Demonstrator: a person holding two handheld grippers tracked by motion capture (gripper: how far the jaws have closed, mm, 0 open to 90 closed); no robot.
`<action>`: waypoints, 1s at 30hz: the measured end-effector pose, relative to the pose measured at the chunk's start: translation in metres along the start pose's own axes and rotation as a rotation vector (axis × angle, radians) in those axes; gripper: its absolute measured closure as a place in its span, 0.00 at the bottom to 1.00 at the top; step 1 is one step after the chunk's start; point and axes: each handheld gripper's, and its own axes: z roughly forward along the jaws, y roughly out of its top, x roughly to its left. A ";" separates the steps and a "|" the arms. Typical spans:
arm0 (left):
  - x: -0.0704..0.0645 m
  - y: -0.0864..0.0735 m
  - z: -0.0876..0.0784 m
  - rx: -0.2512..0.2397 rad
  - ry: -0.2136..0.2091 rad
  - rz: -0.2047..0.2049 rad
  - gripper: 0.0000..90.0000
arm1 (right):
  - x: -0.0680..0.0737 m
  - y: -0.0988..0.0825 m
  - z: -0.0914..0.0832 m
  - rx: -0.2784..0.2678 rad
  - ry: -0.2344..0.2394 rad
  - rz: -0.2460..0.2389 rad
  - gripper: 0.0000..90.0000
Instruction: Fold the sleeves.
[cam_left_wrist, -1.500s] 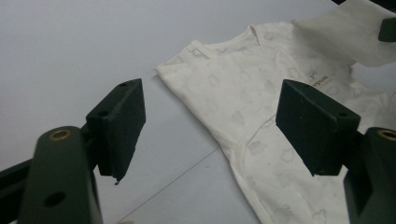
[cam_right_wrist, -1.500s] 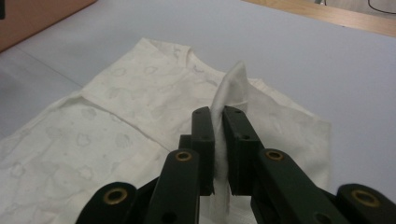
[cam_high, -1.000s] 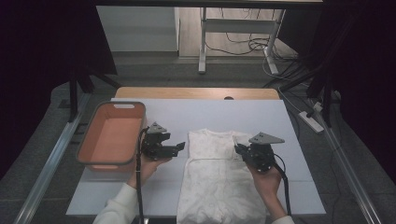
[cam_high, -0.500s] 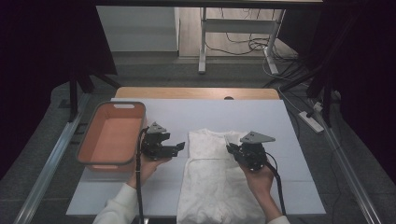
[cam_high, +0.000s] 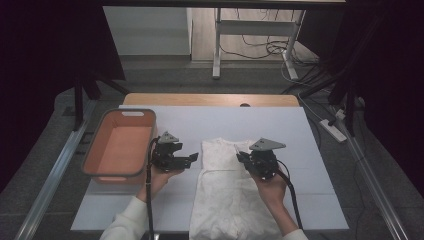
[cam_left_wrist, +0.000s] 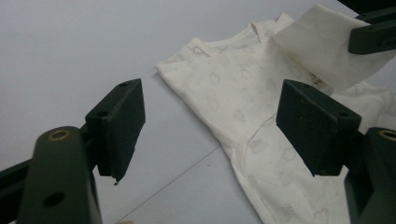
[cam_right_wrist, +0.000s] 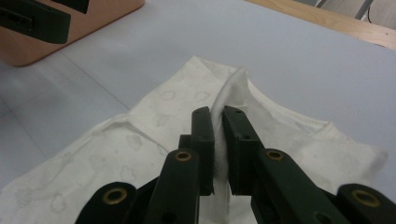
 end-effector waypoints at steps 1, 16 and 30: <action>0.000 0.000 0.001 0.002 0.000 0.000 0.27 | 0.000 0.000 0.001 0.002 0.000 -0.002 0.92; -0.001 -0.002 0.003 0.012 0.002 0.002 0.27 | 0.003 0.005 0.019 0.017 0.013 -0.034 0.78; -0.001 0.000 0.000 0.002 0.003 -0.001 0.26 | -0.016 0.001 -0.014 -0.031 -0.028 0.000 0.45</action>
